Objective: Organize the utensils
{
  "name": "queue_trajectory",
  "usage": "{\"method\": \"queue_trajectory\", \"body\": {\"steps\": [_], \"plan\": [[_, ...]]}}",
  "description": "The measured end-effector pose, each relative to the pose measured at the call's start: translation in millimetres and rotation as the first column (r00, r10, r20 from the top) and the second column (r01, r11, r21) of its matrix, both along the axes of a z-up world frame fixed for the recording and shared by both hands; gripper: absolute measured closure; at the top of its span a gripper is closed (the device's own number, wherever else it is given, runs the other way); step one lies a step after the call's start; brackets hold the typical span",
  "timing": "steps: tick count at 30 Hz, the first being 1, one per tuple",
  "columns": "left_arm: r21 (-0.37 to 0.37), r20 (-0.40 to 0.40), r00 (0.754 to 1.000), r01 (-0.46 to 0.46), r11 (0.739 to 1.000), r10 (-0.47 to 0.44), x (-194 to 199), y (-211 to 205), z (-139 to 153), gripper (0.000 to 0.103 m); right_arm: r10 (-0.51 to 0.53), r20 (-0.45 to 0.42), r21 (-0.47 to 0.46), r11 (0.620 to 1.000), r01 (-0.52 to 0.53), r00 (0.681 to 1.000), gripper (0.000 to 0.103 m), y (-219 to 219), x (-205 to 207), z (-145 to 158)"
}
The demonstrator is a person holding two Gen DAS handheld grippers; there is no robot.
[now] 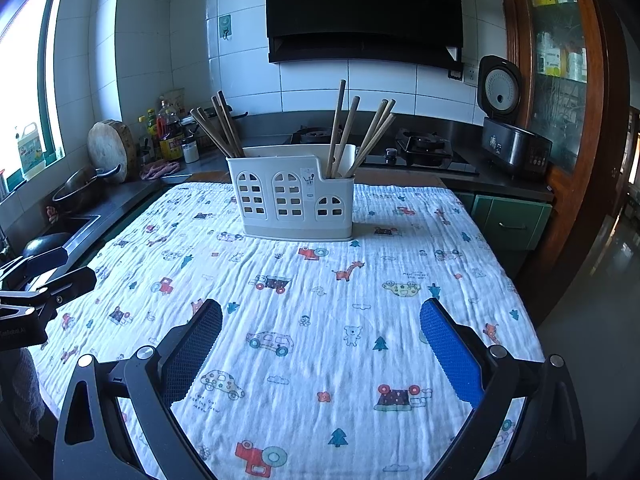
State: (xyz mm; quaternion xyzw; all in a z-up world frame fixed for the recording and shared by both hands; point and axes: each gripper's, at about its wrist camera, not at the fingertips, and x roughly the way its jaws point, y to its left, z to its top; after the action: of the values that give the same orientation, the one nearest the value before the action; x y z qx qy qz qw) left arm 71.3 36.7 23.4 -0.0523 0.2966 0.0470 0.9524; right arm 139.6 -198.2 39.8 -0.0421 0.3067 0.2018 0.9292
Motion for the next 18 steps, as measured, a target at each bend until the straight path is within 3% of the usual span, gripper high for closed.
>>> {"method": "queue_trajectory", "body": {"steps": [18], "plan": [[0.015, -0.011, 1.000, -0.006, 1.000, 0.006, 1.3, -1.7, -0.6, 0.005, 0.002, -0.006, 0.000, 1.000, -0.002, 1.000, 0.007, -3.5, -0.6, -0.4]]}}
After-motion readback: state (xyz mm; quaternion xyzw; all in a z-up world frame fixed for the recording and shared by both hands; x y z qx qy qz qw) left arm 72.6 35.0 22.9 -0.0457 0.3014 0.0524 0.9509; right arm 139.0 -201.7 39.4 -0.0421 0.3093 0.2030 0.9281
